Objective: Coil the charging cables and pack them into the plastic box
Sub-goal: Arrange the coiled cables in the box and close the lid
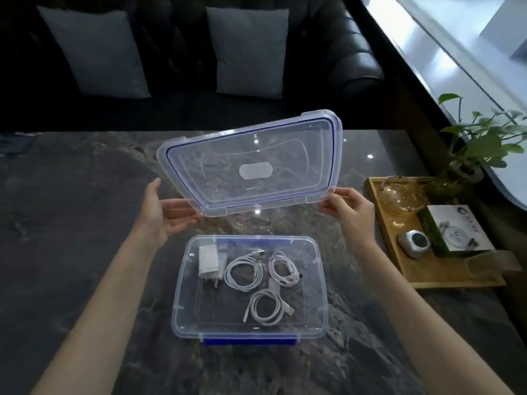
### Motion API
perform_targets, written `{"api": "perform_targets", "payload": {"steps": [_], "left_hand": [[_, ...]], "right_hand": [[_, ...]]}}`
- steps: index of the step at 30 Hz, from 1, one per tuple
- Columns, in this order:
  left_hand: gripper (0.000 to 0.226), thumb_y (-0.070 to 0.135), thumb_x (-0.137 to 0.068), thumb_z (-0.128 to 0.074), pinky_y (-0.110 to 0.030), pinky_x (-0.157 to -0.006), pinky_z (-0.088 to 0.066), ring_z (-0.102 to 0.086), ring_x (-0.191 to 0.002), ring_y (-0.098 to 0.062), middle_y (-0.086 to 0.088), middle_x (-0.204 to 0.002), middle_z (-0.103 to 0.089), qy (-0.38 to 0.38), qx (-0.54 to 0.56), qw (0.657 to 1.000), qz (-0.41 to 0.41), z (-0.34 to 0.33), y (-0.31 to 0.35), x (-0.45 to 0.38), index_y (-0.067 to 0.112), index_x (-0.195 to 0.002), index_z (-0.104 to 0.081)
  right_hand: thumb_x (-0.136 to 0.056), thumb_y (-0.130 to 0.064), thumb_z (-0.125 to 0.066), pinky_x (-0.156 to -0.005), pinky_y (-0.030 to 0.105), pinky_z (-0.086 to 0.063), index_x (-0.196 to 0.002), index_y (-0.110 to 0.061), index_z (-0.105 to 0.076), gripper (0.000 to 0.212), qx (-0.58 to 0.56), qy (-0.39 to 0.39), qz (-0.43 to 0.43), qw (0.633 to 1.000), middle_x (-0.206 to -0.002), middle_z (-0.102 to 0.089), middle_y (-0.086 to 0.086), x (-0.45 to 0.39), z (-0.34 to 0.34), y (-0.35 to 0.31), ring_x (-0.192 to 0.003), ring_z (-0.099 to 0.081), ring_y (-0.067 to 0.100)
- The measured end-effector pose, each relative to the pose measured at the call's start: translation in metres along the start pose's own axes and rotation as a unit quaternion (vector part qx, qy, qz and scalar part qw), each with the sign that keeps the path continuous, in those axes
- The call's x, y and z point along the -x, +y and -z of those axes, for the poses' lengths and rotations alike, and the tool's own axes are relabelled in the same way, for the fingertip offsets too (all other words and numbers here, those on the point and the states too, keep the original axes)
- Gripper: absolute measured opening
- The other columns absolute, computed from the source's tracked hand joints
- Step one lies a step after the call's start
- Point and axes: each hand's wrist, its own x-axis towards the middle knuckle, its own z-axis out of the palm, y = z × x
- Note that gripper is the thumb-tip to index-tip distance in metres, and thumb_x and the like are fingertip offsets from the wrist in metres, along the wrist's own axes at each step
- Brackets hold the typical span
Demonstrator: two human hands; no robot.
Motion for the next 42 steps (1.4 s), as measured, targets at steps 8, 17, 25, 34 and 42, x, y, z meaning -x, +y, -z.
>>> {"api": "perform_targets", "payload": {"steps": [8,17,25,34,42], "left_hand": [[0.057,0.032,-0.078,-0.047,-0.039,-0.094,-0.042,-0.057,-0.096,-0.035,-0.027,-0.110,-0.053,-0.093,0.160,0.983,0.018,0.015,-0.017,0.043,-0.016,-0.107,-0.047],[0.027,0.009,-0.092,-0.048,-0.027,-0.070,-0.058,-0.069,-0.081,-0.013,0.003,-0.092,-0.074,-0.031,0.006,0.987,-0.160,0.000,-0.071,0.079,0.016,-0.113,-0.063],[0.045,0.013,-0.089,-0.056,-0.030,-0.104,-0.037,-0.048,-0.119,-0.011,0.002,-0.133,-0.052,0.054,-0.116,0.977,-0.169,0.015,-0.112,0.075,0.012,-0.133,-0.047],[0.045,0.016,-0.090,-0.055,-0.030,-0.106,-0.035,-0.043,-0.128,-0.016,-0.004,-0.141,-0.047,0.090,-0.183,0.963,-0.178,0.015,-0.121,0.063,0.011,-0.134,-0.045],[0.053,0.018,-0.090,-0.055,-0.025,-0.102,-0.035,-0.045,-0.123,-0.008,0.001,-0.140,-0.047,0.084,-0.176,0.961,-0.199,0.017,-0.125,0.065,0.019,-0.140,-0.036]], "right_hand": [[-0.097,-0.044,-0.031,-0.096,0.036,-0.048,-0.115,0.008,-0.055,0.060,-0.200,-0.038,-0.188,0.961,-0.103,-0.064,0.021,0.020,0.004,-0.030,-0.103,-0.061,0.030],[-0.094,-0.025,-0.049,-0.080,0.033,-0.055,-0.123,-0.013,-0.054,0.032,0.067,-0.109,-0.130,0.983,-0.108,-0.065,0.005,0.055,0.004,-0.011,-0.093,-0.065,0.016],[-0.094,-0.034,-0.044,-0.099,0.050,-0.044,-0.118,-0.039,-0.046,0.025,0.124,-0.125,-0.115,0.978,-0.118,-0.060,-0.005,0.083,-0.005,0.042,-0.111,-0.058,0.019],[-0.098,-0.028,-0.038,-0.099,0.034,-0.041,-0.140,-0.024,-0.036,0.042,0.157,-0.096,-0.082,0.979,-0.121,-0.052,-0.009,0.087,-0.013,0.054,-0.114,-0.050,0.014],[-0.099,-0.024,-0.030,-0.112,0.042,-0.024,-0.146,-0.027,-0.020,0.048,0.424,-0.129,0.048,0.895,-0.152,-0.029,0.007,0.076,-0.012,0.062,-0.138,-0.027,0.026]]}}
